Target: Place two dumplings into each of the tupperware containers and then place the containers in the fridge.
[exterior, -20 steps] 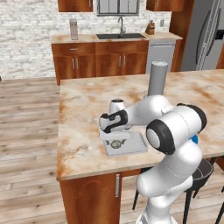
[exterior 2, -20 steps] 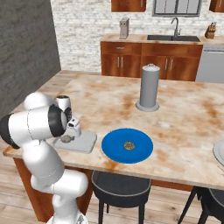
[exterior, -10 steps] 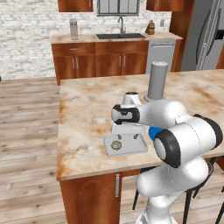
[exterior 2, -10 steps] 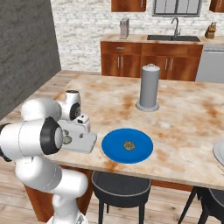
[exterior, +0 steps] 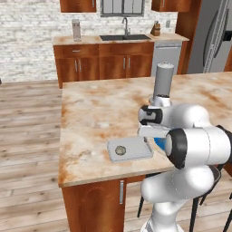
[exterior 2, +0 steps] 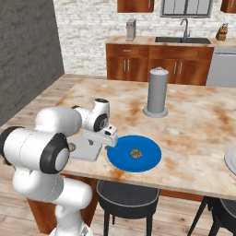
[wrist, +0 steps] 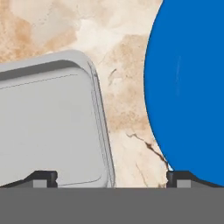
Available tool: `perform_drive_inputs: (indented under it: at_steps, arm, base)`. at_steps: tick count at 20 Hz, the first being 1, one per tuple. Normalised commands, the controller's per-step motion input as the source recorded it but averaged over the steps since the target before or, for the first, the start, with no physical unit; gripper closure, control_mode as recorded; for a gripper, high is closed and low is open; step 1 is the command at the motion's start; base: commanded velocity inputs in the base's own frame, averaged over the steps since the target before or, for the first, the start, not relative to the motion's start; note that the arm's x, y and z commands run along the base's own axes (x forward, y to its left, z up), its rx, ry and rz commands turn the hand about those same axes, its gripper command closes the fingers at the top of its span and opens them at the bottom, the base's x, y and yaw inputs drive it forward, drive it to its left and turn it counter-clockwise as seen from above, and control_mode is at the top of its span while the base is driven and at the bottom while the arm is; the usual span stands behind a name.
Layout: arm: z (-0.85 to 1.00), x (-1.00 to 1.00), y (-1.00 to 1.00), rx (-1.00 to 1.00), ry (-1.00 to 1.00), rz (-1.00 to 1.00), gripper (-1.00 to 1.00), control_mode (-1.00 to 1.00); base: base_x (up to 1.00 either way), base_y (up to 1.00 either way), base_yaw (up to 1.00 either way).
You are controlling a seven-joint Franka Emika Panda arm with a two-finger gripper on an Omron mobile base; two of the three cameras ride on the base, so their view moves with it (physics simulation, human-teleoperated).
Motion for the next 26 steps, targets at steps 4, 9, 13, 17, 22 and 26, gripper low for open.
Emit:
perform_drive_inputs:
  at_steps: [4,9,13,17,22,26]
  arm:
    - [0.00,0.07,-0.69,-0.01,0.00,-0.14,-1.00,-1.00]
    - [0.00,0.07,-0.79,0.00,0.00,-0.10,-1.00,-1.00]
    - [-0.01,0.00,-0.69,-0.02,0.00,-0.02,-1.00,-1.00]
    - [0.00,0.00,-0.58,0.00,0.00,0.00,-1.00,-1.00]
    - [-0.05,0.01,-0.38,0.00,0.00,0.00,-1.00,-1.00]
    - [-0.18,0.07,-0.31,0.00,0.00,0.00,-1.00,-1.00]
  base:
    - [0.00,0.00,0.00]
    - [0.00,0.00,0.00]
    - [0.00,0.00,0.00]
    - [0.00,0.00,0.00]
    - [0.00,0.00,0.00]
    - [0.00,0.00,0.00]
